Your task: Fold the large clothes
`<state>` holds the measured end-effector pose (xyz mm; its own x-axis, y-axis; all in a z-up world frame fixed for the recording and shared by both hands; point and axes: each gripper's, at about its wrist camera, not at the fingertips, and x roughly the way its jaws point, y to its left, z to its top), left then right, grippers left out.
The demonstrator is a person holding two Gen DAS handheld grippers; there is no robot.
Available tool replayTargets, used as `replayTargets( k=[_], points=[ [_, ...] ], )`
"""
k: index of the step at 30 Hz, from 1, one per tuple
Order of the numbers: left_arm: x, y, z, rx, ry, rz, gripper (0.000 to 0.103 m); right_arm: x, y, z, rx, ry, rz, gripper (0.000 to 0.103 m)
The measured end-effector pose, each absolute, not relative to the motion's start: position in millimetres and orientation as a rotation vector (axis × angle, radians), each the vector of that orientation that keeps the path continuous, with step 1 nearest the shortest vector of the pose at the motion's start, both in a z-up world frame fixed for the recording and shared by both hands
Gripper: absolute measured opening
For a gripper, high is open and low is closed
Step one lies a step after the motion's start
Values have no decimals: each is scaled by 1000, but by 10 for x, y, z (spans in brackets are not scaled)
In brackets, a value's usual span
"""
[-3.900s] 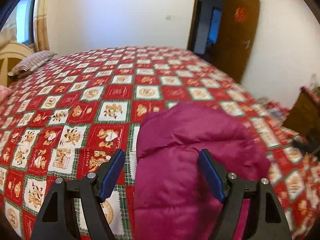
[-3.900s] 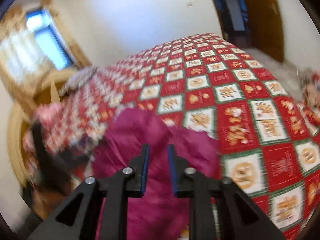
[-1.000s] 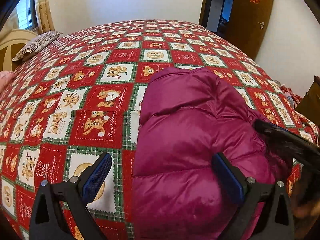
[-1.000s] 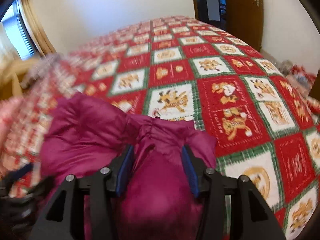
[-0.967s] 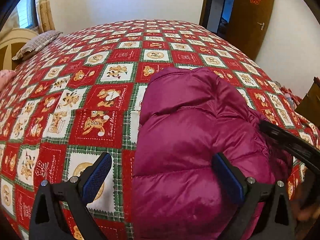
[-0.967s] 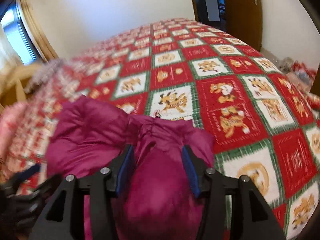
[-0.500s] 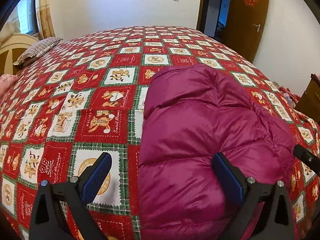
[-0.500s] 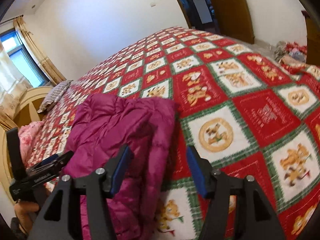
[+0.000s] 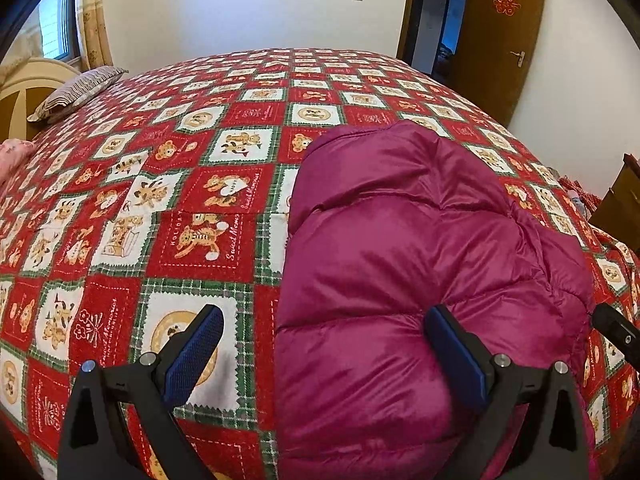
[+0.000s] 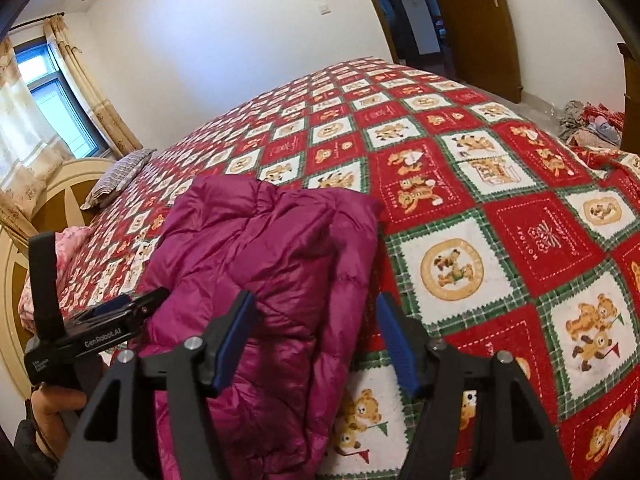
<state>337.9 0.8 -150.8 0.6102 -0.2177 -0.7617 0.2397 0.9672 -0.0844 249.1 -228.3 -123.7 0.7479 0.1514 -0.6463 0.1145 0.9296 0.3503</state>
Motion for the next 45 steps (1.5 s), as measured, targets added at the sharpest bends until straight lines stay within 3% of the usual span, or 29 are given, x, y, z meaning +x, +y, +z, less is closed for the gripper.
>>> replayTargets(
  k=[19, 31, 35, 40, 45],
  points=[
    [3554, 412, -1695, -276, 1009, -387, 102, 2567, -2281, -1371, 383, 790, 34, 67],
    [3528, 263, -1471, -97, 916, -324, 102, 2801, -2127, -846, 319, 693, 90, 67],
    [3702, 137, -1359, -72, 912, -281, 102, 3286, -1871, -748, 274, 723, 154, 46],
    [4142, -76, -1240, 4, 858, -134, 102, 3849, -1702, -1051, 220, 812, 81, 45],
    [4472, -270, -1454, 42, 894, -78, 102, 3962, -1778, -1457, 205, 847, 44, 45]
  ],
)
